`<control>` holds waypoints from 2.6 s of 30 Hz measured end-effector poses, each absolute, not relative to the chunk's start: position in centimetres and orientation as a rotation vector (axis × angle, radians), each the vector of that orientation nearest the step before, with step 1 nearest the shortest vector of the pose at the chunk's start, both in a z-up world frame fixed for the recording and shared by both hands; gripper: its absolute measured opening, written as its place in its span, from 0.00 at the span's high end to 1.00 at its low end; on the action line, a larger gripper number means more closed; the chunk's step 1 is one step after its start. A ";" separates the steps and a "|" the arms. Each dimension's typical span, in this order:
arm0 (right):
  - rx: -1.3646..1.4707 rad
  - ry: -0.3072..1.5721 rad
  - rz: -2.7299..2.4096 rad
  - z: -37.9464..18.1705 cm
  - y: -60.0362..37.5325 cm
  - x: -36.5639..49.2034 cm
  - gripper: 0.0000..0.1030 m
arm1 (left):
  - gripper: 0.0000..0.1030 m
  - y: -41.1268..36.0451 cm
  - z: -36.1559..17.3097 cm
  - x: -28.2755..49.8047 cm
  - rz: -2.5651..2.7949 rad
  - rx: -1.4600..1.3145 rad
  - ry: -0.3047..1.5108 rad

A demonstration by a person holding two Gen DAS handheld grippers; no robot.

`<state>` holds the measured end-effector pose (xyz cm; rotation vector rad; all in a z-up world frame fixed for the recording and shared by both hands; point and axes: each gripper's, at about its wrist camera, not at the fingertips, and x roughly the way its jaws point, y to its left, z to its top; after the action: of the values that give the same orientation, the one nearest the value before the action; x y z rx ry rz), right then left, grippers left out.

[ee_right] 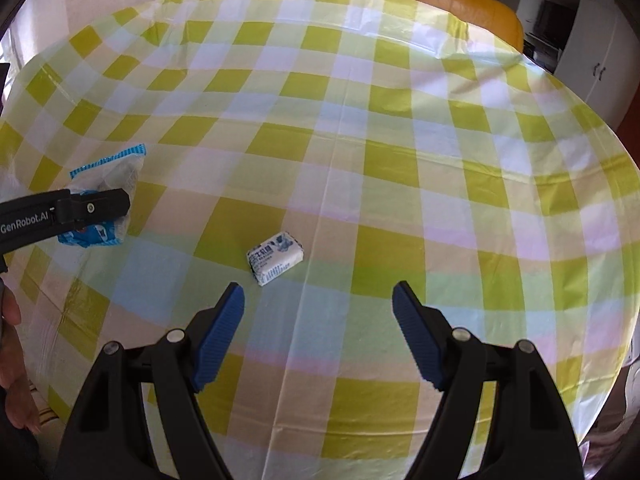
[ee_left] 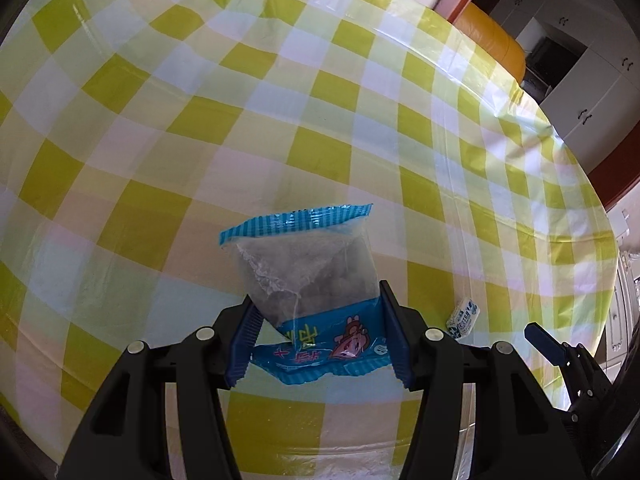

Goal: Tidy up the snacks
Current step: 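Grasp the blue-printed nut bag with the left tool while the right tool grasps the small white packet, then carry both packets over the white box and open both tools to drop them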

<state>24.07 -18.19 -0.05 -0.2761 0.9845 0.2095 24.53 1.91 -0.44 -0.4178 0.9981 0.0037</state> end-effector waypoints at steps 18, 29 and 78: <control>-0.317 1.074 0.397 -2.2 -17.5 28.3 0.46 | 0.47 2.1 -1.2 24.7 0.003 -0.423 1.007; -0.254 1.070 0.297 -2.0 -17.5 27.3 0.66 | 0.47 1.2 -1.5 24.9 -0.020 -0.390 1.019; 0.109 1.083 -0.569 -1.3 -50.6 -2.4 0.66 | 0.48 -37.5 -2.5 6.2 -0.896 0.100 1.427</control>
<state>-2.44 -50.61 -1.30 0.1090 1.0832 -0.5685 6.17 -37.48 -2.46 0.1004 1.4272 -0.8964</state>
